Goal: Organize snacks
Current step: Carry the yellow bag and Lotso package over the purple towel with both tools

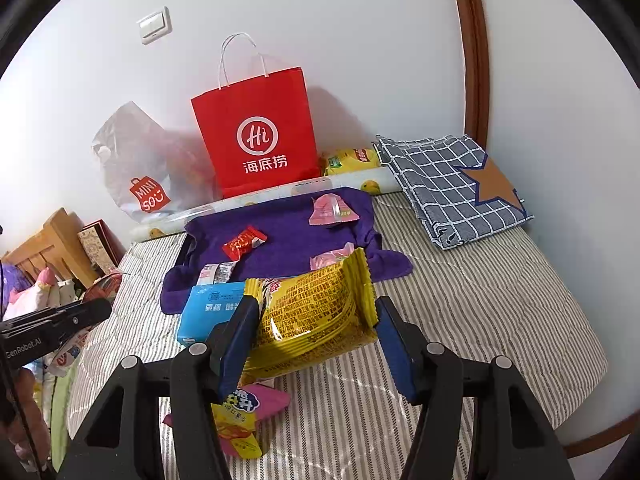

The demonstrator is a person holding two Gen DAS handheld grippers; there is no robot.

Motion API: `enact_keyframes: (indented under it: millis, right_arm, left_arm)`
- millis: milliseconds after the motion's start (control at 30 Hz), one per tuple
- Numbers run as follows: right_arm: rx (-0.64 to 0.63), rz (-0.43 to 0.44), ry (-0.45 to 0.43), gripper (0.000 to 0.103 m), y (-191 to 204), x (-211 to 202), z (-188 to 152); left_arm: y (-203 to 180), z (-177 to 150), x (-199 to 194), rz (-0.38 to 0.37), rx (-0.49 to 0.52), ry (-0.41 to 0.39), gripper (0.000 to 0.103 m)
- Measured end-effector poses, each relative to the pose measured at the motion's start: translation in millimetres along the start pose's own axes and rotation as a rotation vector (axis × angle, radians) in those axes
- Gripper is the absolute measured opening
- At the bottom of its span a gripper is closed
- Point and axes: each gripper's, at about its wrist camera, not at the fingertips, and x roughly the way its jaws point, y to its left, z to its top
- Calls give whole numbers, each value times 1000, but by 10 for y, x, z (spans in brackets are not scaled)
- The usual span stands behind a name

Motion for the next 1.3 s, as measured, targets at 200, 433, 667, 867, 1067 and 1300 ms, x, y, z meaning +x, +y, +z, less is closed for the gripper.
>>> enact_keyframes:
  millis: [200, 433, 667, 867, 1067, 1300]
  right_arm:
    - [-13, 0, -5, 57, 64, 34, 38]
    - [-41, 2, -4, 57, 132, 162, 120]
    - [-61, 1, 2, 57, 148, 362, 249]
    - [-71, -1, 13, 57, 120, 586, 410]
    - [-77, 2, 21, 57, 59, 796, 578]
    - [-82, 11, 27, 57, -20, 1026, 719]
  left_arm:
    - [36, 37, 12, -4, -3, -7, 18]
    - [125, 97, 48, 2, -17, -10, 18]
    - [305, 198, 178, 16, -57, -4, 18]
    - [431, 340, 329, 5, -90, -5, 18]
    - [432, 532, 511, 10, -90, -3, 18]
    - [429, 712, 760, 12, -89, 8, 18]
